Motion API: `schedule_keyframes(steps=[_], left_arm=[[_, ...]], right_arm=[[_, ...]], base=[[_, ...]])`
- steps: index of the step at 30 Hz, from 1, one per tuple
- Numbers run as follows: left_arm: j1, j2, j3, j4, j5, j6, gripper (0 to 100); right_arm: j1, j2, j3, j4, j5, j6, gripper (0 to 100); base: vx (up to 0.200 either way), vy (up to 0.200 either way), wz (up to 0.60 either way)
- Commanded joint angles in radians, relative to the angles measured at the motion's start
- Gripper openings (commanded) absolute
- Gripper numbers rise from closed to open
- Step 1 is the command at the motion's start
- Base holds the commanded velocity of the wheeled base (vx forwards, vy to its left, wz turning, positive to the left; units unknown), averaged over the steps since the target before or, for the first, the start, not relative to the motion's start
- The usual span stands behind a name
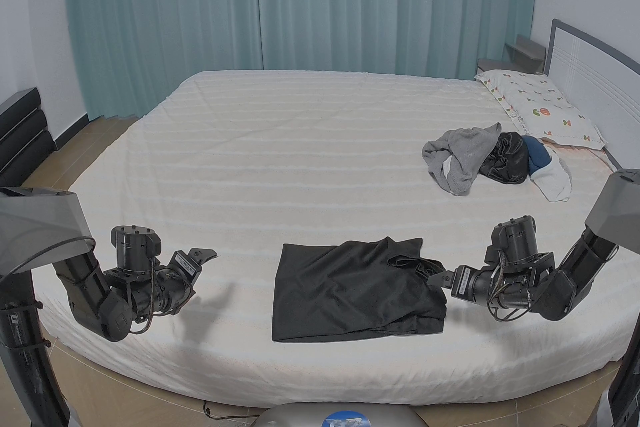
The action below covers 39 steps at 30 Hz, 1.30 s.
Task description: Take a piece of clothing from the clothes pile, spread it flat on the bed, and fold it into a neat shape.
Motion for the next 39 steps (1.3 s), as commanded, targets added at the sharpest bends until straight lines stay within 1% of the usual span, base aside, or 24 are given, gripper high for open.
schedule_keyframes(steps=[1,5,6,12,19,26,27,31,35,37,38,39], left_arm=[[-0.001,0.009,-0.003,0.000,0.000,0.000,100],[-0.001,0.015,-0.006,0.000,0.002,0.000,100],[-0.001,0.015,-0.006,0.000,0.002,0.000,100],[-0.001,0.016,-0.008,0.000,0.002,0.000,100],[-0.001,0.021,-0.010,0.000,0.002,0.000,100],[-0.001,0.021,-0.010,0.000,0.003,0.000,100],[-0.001,0.021,-0.010,0.000,0.003,0.000,100],[0.000,0.021,-0.013,0.000,0.005,-0.003,100],[0.007,0.021,-0.014,0.000,0.003,-0.003,100],[0.005,0.022,-0.013,0.000,0.002,-0.002,100],[0.005,0.022,-0.013,0.000,0.002,-0.002,100],[0.002,0.022,-0.013,0.000,0.002,-0.002,100]], right_arm=[[0.009,0.075,-0.020,-0.029,0.040,0.014,100],[0.010,0.093,-0.023,-0.021,0.085,0.013,100],[0.010,0.095,-0.023,-0.021,0.086,0.013,0],[-0.001,0.084,0.001,-0.006,0.083,-0.007,0],[-0.042,0.018,0.039,0.043,0.088,-0.085,0],[-0.042,0.021,0.046,0.045,0.086,-0.096,0],[-0.042,0.021,0.046,0.045,0.086,-0.096,100],[-0.041,0.029,0.044,0.036,0.088,-0.104,100],[-0.044,-0.013,0.024,0.022,0.092,-0.072,100],[-0.031,-0.040,0.001,0.010,0.098,-0.004,100],[-0.030,-0.042,-0.002,0.008,0.100,0.008,100],[-0.011,-0.053,-0.025,-0.001,0.108,0.068,100]], base=[[0.000,0.000,0.00],[0.000,0.000,0.00],[0.000,0.000,0.00],[0.000,0.000,0.00],[0.000,0.000,0.00],[0.000,0.000,0.00],[0.000,0.000,0.00],[0.000,0.000,0.00],[0.050,0.000,0.00],[0.200,0.000,0.00],[0.200,0.000,0.00],[0.200,0.000,0.00]])
